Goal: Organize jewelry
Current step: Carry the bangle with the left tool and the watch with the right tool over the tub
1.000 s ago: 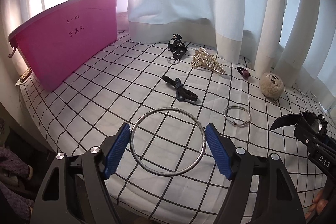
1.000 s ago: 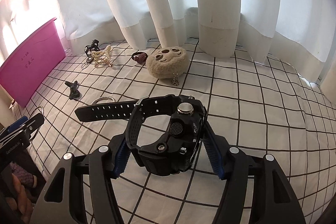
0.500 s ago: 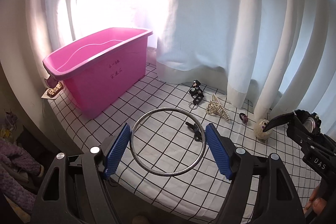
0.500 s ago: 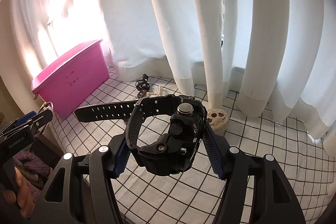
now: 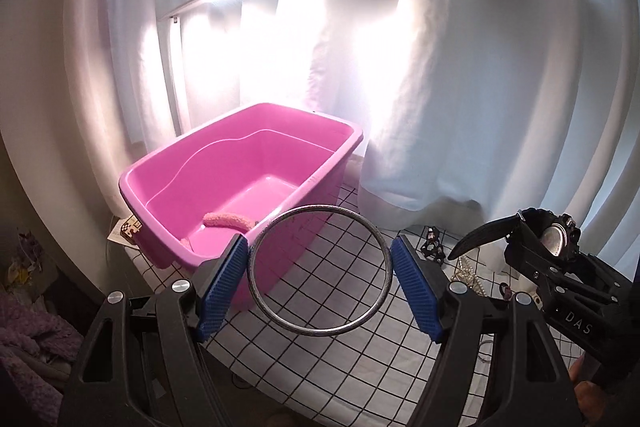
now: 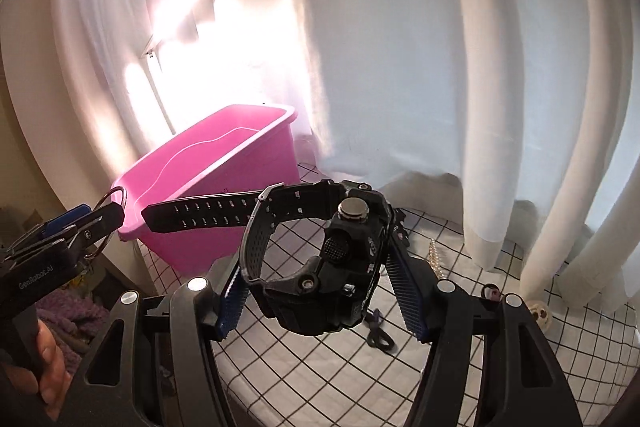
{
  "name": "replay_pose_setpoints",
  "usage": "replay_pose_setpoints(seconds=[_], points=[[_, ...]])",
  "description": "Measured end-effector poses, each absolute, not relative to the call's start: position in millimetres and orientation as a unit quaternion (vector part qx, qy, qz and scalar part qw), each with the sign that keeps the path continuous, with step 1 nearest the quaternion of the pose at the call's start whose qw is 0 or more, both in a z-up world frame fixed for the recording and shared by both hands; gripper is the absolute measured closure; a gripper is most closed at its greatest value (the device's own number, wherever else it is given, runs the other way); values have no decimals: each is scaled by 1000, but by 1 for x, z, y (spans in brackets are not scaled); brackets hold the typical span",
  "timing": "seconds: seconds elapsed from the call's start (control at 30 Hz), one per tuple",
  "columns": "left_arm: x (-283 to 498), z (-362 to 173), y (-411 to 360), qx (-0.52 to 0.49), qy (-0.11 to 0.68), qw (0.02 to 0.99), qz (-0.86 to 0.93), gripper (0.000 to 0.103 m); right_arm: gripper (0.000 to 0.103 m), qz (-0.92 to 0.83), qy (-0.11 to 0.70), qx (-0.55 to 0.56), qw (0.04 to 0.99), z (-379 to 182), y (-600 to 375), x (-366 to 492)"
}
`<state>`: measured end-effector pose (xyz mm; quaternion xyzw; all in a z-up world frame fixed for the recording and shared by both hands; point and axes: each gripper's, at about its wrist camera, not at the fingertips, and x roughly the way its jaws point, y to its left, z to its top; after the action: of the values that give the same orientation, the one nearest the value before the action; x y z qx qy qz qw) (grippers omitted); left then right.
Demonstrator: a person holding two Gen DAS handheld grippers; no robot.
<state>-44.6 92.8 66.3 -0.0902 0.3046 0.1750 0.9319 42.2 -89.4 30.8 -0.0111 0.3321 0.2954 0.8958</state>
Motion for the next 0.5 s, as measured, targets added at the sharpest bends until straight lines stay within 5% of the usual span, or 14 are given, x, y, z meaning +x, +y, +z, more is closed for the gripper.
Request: replay_pose_setpoints(seconds=[0.5], points=[[30, 68, 270, -120, 318, 918, 203, 31, 42, 342, 344, -45, 873, 52, 103, 138]])
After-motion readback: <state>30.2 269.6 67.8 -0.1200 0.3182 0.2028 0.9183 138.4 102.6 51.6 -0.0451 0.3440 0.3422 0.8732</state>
